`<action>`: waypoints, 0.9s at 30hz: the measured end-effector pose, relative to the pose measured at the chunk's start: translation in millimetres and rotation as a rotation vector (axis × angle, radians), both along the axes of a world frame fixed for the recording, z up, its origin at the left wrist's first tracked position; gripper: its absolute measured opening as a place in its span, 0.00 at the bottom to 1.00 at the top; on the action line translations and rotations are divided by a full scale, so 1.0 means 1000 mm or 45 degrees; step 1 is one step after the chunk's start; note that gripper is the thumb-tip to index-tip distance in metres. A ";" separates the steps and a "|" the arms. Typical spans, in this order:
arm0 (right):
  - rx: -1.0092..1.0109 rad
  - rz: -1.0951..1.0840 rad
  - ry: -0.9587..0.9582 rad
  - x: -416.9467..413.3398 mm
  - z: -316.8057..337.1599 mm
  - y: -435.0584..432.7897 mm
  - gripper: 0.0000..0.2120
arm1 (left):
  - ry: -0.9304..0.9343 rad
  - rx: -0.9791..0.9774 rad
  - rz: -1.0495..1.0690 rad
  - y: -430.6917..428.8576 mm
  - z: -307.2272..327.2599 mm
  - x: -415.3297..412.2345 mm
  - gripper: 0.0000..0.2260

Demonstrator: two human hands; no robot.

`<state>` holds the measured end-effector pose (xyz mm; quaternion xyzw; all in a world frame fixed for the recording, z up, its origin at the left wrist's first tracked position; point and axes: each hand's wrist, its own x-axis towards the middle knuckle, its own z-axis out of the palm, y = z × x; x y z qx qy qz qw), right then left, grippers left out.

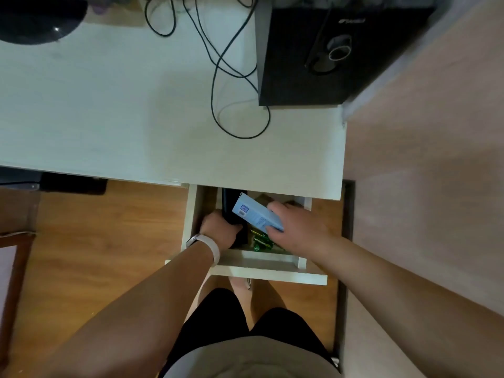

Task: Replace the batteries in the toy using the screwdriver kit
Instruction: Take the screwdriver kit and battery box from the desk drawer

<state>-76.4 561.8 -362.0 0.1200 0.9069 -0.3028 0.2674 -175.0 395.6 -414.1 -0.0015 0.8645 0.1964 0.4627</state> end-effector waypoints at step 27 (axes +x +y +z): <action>-0.260 -0.413 0.210 0.026 0.112 -0.016 0.10 | 0.088 0.607 0.789 -0.077 0.156 0.053 0.08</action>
